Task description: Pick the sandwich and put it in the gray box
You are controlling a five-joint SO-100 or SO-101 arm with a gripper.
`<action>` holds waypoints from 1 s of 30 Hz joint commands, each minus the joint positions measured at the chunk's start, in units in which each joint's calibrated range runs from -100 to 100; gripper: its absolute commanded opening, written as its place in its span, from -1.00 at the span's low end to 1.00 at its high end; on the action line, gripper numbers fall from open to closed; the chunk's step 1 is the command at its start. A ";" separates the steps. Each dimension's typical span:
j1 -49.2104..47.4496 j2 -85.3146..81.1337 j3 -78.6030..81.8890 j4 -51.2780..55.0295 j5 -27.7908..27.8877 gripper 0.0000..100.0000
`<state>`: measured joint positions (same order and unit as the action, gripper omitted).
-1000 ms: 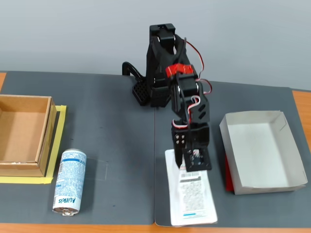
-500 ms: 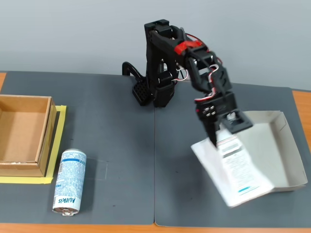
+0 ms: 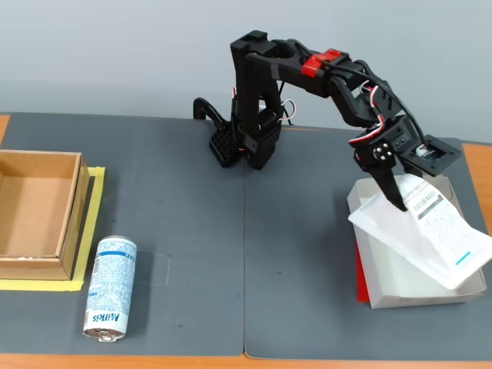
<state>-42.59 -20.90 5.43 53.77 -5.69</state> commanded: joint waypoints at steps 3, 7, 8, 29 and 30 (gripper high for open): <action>-3.40 2.88 -6.02 -0.65 -0.12 -0.96; -4.81 6.53 -8.83 -0.73 -0.17 -0.96; -5.19 7.55 -9.55 -0.73 -0.17 -0.96; -6.08 21.20 -13.35 -7.51 0.14 -0.96; -6.08 21.45 -13.35 -7.51 0.14 -0.96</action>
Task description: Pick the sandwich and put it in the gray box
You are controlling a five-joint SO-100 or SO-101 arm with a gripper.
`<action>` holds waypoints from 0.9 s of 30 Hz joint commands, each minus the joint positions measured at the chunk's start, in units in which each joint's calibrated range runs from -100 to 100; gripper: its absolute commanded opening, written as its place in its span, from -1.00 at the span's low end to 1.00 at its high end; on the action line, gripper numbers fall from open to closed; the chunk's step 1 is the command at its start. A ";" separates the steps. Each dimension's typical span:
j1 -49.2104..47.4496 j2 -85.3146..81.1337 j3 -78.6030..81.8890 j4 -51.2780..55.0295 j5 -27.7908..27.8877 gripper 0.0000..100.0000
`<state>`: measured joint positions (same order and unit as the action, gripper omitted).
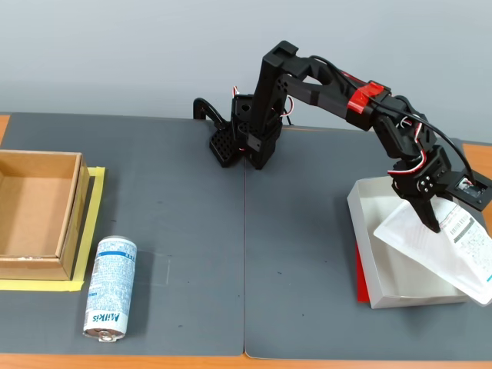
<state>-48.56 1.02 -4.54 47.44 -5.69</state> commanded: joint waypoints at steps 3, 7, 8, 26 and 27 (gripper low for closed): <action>-0.11 0.21 -3.38 -1.17 0.14 -0.96; -0.11 0.80 -3.38 -1.26 -0.01 -0.96; -0.11 0.80 -3.38 -1.26 -0.01 -0.96; -0.34 0.46 -2.75 -0.48 0.30 -0.89; -0.34 0.46 -2.66 0.21 0.09 -0.83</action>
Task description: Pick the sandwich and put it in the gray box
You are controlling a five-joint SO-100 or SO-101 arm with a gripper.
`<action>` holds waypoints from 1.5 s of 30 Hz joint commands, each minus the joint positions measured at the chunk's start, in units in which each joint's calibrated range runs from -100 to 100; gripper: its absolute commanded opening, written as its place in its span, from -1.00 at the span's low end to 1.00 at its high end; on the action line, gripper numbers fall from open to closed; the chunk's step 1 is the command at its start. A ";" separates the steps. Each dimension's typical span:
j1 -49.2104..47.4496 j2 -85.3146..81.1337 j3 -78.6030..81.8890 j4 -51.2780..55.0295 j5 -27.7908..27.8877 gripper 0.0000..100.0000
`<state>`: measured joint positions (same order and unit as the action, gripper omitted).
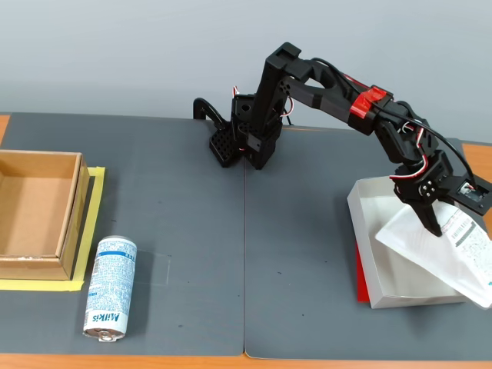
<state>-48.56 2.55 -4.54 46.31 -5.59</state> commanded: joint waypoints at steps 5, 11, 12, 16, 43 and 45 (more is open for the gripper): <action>-0.34 -1.49 -2.57 2.64 -0.16 -0.52; -0.19 -1.57 -2.93 2.82 0.15 -0.48; -0.19 -1.57 -2.93 2.82 0.15 -0.48; -0.26 -1.57 -3.02 2.82 0.15 -0.48; 13.02 -16.75 9.83 6.90 0.20 -0.96; 14.88 -18.95 12.18 6.81 0.20 -0.96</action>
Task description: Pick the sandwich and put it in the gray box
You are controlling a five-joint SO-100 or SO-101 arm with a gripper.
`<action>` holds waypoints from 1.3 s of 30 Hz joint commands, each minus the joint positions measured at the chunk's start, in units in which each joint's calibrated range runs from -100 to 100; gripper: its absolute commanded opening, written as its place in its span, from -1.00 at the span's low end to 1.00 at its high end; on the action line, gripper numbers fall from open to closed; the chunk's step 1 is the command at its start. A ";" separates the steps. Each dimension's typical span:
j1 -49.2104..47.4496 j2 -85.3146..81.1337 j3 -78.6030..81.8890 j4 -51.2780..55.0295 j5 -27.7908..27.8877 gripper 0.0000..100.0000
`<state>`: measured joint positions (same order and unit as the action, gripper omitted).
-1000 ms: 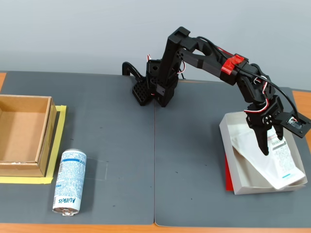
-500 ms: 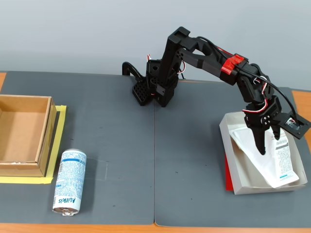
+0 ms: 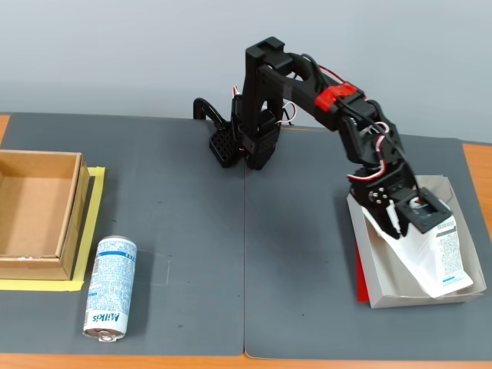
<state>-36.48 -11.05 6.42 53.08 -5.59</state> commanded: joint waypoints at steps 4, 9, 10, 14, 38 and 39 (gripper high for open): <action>6.97 -10.45 6.47 -0.56 0.20 -0.96; 13.39 -17.57 14.34 -0.65 0.20 -0.96; 14.73 -19.26 16.24 -0.65 0.20 -0.96; 20.40 -26.56 25.10 -0.65 0.20 -0.96; 31.07 -74.03 77.66 -0.21 0.25 -0.96; 31.07 -75.05 78.92 -0.21 0.25 -0.96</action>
<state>-5.82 -82.92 83.48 53.08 -5.59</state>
